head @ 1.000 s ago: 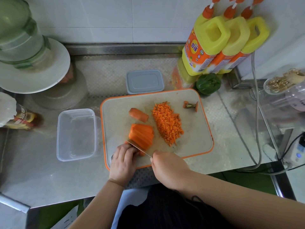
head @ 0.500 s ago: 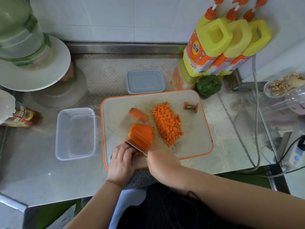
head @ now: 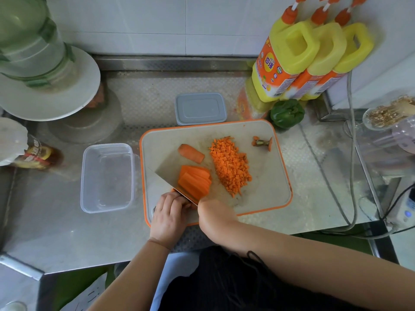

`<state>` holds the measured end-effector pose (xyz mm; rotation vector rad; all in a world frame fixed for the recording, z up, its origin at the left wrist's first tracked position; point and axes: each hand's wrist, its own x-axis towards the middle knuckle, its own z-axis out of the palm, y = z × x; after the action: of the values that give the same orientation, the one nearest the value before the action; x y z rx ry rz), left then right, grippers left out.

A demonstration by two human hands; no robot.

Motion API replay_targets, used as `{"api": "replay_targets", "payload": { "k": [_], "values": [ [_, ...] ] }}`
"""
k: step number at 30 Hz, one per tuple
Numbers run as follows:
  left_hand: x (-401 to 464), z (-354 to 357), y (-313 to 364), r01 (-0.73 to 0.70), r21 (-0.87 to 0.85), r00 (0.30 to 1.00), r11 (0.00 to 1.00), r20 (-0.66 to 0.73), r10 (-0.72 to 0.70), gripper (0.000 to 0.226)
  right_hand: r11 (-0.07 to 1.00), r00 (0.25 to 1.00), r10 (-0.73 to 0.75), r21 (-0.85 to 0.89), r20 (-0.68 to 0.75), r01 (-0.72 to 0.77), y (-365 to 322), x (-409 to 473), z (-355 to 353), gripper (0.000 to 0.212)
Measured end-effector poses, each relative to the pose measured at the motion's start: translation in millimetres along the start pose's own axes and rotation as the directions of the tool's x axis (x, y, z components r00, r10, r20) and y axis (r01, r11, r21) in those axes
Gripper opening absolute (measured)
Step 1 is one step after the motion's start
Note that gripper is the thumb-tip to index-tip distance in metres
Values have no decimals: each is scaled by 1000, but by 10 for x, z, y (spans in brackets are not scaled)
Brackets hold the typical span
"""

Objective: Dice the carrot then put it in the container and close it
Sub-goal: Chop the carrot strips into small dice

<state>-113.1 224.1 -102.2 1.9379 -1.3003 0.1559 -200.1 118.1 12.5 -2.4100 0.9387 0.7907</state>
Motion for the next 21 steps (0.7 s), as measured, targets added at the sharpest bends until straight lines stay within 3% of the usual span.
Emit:
{"api": "replay_targets", "payload": {
  "k": [11,15,21],
  "values": [
    [2,-1,3,2,12,1000,1000,9,-2,13,995,996,-68,78,51,64,215,-51,30,22],
    [26,-10,18,-28,21,1000,999,3,28,2,969,994,-114,222,-5,112,339,-160,49,28],
    [12,1,10,-26,42,1000,999,16,26,11,926,974,-208,302,-87,225,398,-182,81,42]
  ]
}}
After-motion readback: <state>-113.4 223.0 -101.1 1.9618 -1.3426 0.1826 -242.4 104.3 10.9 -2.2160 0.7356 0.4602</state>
